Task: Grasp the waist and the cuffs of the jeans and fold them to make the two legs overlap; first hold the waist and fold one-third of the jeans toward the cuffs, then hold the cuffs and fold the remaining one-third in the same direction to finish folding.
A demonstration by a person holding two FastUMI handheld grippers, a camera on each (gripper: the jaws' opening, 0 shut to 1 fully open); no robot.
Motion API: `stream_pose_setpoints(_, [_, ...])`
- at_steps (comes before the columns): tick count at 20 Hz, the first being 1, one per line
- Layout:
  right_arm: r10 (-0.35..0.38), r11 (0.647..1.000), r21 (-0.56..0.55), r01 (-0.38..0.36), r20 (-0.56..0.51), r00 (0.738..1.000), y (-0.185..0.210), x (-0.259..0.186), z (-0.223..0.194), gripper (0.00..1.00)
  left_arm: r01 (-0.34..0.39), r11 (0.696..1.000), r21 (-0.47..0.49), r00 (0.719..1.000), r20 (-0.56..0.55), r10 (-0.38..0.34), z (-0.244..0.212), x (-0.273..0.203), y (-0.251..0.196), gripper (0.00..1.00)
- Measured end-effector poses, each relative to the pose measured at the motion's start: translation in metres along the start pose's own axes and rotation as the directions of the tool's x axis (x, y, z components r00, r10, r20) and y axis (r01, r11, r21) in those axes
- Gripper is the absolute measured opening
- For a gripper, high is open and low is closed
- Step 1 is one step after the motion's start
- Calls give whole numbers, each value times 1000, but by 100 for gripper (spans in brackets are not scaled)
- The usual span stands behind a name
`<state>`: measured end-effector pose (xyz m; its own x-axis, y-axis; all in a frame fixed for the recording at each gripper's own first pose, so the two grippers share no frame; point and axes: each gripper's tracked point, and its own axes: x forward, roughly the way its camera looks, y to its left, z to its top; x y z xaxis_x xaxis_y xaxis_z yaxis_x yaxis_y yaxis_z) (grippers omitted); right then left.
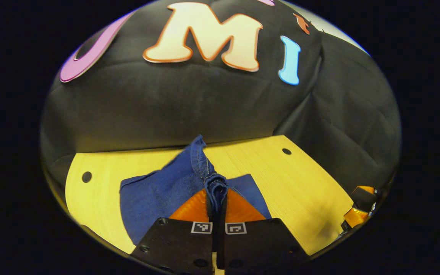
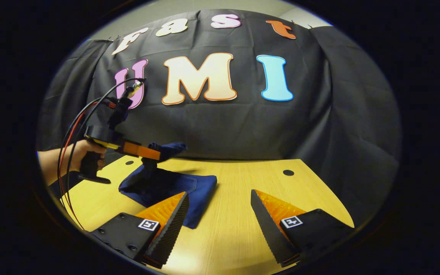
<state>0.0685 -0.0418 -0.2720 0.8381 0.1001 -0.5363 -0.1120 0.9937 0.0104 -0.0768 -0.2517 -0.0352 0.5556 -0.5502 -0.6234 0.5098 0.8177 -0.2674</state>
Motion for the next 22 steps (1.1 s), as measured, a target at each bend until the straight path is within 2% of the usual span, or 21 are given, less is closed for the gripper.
stream_pose_setpoints(5, [-5, 1000, 6, 5, -5, 1000, -17, -6, -6, 99, -57, 998, 25, 997, -41, 58, -50, 34, -11, 0])
stream_pose_setpoints(6, [-2, 1000, 7, 2, -4, 1000, -18, -7, -6, 100, -44, 999, 11, 999, -29, 45, -55, 40, -16, 0])
stream_pose_setpoints(7, [5, 1000, 6, -5, -1, 1000, -19, -7, -5, 100, -30, 1000, -10, 999, -14, 30, -57, 42, -23, 6])
stream_pose_setpoints(8, [16, 1000, 6, -16, 5, 1000, -18, -6, -2, 100, -20, 999, -35, 1000, 3, 21, -59, 38, -30, 29])
stream_pose_setpoints(11, [74, 997, 20, -75, 53, 996, -9, -3, 16, 100, -98, 995, -24, 984, 144, 100, -32, -2, -33, 100])
stream_pose_setpoints(13, [125, 990, 50, -130, 90, 988, 2, -4, 36, 100, -199, 980, 4, 946, 262, 191, -1, -54, -33, 96])
stream_pose_setpoints(14, [142, 986, 71, -151, 122, 982, 8, -9, 52, 100, -257, 966, 13, 914, 327, 238, 17, -83, -32, 96])
stream_pose_setpoints(18, [156, 976, 98, -192, 291, 944, 33, -40, 118, 98, -382, 923, 39, 800, 515, 309, 55, -196, -45, 94])
stream_pose_setpoints(20, [182, 970, 86, -225, 351, 919, 53, -66, 143, 98, -419, 908, 26, 750, 573, 329, 62, -237, -45, 94])
stream_pose_setpoints(21, [194, 968, 76, -238, 372, 908, 62, -78, 153, 98, -421, 907, 11, 738, 586, 335, 59, -258, -47, 91])
stream_pose_setpoints(22, [191, 969, 66, -236, 399, 897, 67, -91, 161, 98, -414, 910, -3, 731, 595, 335, 57, -275, -50, 96])
